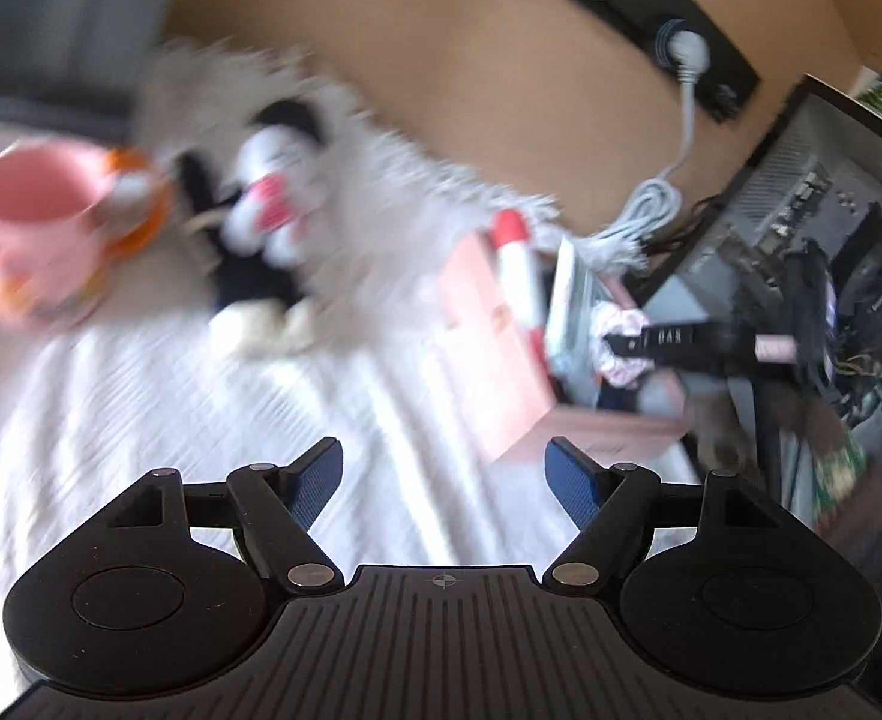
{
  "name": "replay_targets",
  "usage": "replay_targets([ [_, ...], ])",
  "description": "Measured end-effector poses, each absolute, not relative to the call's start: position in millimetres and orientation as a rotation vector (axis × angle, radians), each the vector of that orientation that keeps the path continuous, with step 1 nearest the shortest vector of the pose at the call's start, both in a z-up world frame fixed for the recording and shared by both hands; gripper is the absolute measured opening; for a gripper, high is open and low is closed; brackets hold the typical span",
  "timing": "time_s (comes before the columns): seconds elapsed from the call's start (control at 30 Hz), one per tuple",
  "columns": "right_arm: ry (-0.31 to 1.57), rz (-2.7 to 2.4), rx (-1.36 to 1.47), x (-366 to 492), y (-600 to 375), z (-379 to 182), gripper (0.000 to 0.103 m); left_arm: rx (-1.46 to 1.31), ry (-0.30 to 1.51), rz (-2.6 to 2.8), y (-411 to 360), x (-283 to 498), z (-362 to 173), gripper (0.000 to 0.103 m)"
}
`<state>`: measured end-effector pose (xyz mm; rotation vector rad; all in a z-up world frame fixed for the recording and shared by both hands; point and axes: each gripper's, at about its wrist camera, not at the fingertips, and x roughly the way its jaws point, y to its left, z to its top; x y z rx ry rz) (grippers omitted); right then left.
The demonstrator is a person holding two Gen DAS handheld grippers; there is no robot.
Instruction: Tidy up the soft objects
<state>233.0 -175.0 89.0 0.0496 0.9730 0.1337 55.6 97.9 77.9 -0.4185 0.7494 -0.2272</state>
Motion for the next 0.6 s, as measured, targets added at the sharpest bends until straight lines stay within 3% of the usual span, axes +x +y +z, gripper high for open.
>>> replay_targets([
  [0.1,1.006,0.153,0.084,237.0,-180.0,84.4,0.013,-0.451,0.765,-0.191,115.3,36.8,68.0,0.079],
  [0.13,1.01,0.155,0.078,232.7,-180.5,86.5,0.021,-0.459,0.768,-0.183,119.3,32.6,65.1,0.079],
  [0.17,1.009,0.152,0.07,227.9,-181.4,89.8,0.042,-0.467,0.772,-0.174,123.4,29.2,62.7,0.079],
  [0.23,0.98,0.139,0.045,215.8,-184.6,99.7,0.072,-0.488,0.778,-0.165,130.4,24.6,57.1,0.079],
  [0.27,0.958,0.132,0.035,210.6,-186.8,105.3,0.074,-0.5,0.779,-0.163,132.7,24.2,54.8,0.079],
  [0.5,0.899,0.096,0.052,189.3,-199.2,127.9,0.07,-0.511,0.788,-0.167,134.2,27.8,44.6,0.079],
  [0.57,0.895,0.087,0.047,189.8,-193.6,128.7,0.04,-0.508,0.79,-0.168,134.8,30.5,44.1,0.079],
  [0.6,0.898,0.106,0.054,189.8,-190.2,130.6,0.037,-0.507,0.789,-0.168,135.7,31.5,44.0,0.079],
])
